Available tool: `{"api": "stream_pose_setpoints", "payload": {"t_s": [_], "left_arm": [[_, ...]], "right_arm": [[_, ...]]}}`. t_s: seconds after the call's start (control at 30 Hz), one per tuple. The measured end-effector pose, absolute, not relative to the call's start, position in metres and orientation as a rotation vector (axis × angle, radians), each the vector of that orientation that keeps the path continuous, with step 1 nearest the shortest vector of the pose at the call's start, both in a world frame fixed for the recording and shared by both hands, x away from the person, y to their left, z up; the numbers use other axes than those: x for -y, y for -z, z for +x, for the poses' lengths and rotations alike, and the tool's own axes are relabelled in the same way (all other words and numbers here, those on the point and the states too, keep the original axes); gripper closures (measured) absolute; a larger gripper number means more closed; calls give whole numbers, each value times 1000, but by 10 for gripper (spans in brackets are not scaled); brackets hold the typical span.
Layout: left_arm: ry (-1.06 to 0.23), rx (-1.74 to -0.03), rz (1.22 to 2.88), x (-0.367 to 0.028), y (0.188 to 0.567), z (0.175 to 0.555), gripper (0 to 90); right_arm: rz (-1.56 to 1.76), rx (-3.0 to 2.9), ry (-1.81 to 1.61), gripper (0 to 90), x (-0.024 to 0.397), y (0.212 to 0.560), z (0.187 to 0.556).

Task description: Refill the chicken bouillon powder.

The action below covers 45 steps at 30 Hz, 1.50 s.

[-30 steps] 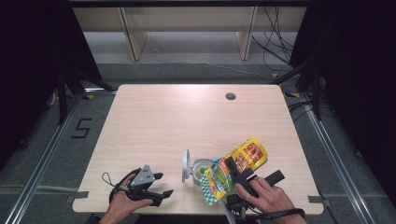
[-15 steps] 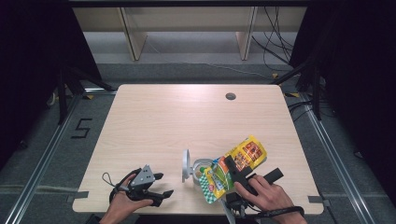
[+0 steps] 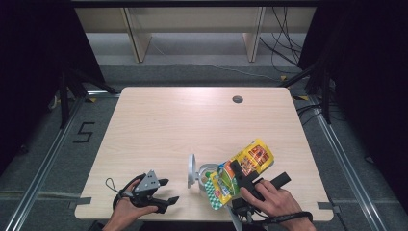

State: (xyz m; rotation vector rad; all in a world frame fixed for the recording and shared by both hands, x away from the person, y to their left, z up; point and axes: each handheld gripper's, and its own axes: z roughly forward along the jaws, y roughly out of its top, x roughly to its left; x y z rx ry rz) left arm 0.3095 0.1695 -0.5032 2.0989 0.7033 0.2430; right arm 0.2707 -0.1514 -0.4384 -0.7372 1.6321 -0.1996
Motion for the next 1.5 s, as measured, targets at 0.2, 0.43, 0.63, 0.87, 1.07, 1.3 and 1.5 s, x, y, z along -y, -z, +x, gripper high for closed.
{"api": "stream_pose_setpoints", "payload": {"t_s": [0.2, 0.43, 0.63, 0.87, 1.07, 1.3, 1.5], "left_arm": [[-232, -713, 2072, -167, 504, 308, 264], [-232, -711, 2050, -167, 504, 308, 264], [-260, -698, 2092, -170, 502, 309, 263], [-244, -714, 2060, -168, 503, 308, 261], [-270, -696, 2094, -170, 502, 309, 255], [-270, -708, 2081, -170, 502, 309, 253], [-262, -707, 2070, -170, 503, 309, 253]], "right_arm": [[-758, -1625, 234, 562, 154, 433, 269], [-747, -1644, 229, 565, 157, 430, 268], [-758, -1648, 237, 565, 159, 427, 266], [-745, -1659, 223, 566, 161, 426, 266], [-748, -1663, 225, 566, 161, 426, 265], [-752, -1662, 225, 566, 161, 425, 265], [-753, -1664, 223, 567, 161, 425, 265]]}}
